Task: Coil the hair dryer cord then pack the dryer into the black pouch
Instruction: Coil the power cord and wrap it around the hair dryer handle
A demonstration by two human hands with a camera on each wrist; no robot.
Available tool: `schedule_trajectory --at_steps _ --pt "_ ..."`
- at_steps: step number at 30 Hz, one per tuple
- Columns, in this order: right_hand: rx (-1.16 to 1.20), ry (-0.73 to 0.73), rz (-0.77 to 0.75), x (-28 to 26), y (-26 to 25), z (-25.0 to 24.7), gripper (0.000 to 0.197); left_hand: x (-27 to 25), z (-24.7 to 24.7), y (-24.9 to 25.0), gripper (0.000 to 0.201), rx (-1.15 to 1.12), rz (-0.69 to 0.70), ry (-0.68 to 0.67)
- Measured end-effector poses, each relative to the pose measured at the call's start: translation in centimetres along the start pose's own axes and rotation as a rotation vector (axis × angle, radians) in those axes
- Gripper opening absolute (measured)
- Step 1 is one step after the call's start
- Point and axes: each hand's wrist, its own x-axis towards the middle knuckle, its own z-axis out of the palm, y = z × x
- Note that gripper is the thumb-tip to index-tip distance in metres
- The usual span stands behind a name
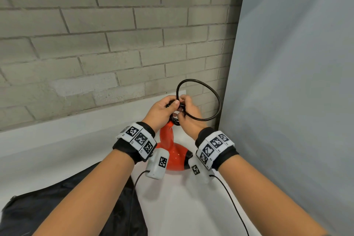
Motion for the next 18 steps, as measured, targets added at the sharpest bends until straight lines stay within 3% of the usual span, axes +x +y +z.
schedule_trajectory --at_steps 4,6,9,13,15,18 --pt "-0.064 -0.21 -0.048 -0.9 2.1 -0.8 0.011 0.1 -0.6 -0.2 0.018 -0.039 0.015 0.026" --pt "-0.216 -0.289 0.011 -2.2 4.6 -1.2 0.013 0.2 -0.9 -0.3 0.019 -0.042 0.001 0.063" --pt "-0.387 -0.427 0.25 -4.3 8.2 -2.2 0.017 0.5 -1.2 -0.4 0.023 -0.074 -0.018 0.099" --pt "-0.761 -0.751 0.373 -4.8 8.8 -3.0 0.027 0.7 -1.0 -0.4 0.023 -0.119 -0.042 0.127" --pt "-0.799 -0.724 0.348 -4.5 8.0 -3.0 0.032 0.9 -1.0 -0.5 0.021 -0.131 -0.057 0.133" --pt "-0.446 -0.528 0.296 -3.2 6.3 -2.7 0.04 1.1 -1.0 -0.5 0.027 -0.127 -0.066 0.086"
